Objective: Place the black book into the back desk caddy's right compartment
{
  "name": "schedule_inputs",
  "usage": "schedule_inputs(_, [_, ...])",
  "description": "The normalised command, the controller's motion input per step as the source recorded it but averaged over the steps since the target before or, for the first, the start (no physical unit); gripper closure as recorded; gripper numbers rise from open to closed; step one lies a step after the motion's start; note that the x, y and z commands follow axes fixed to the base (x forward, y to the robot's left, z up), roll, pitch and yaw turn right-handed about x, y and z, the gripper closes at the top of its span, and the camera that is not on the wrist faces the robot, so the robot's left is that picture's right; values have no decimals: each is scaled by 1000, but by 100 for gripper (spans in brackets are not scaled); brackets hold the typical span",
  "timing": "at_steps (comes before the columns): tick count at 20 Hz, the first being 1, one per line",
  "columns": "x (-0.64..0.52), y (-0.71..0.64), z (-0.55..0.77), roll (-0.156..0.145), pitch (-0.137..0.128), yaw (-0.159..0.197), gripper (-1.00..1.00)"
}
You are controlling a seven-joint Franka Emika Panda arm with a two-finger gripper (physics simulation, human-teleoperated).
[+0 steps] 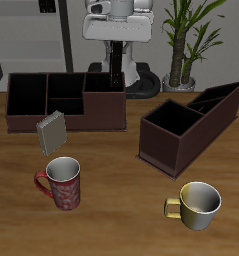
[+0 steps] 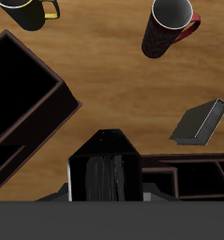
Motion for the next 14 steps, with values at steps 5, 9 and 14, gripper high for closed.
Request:
schedule_inputs(5, [-528,73,221,5,-46,65,100])
schedule_inputs(9, [-511,-38,103,13,-21,67,100])
schedule_inputs(14, [-235,-105,10,-10,9,-1,100])
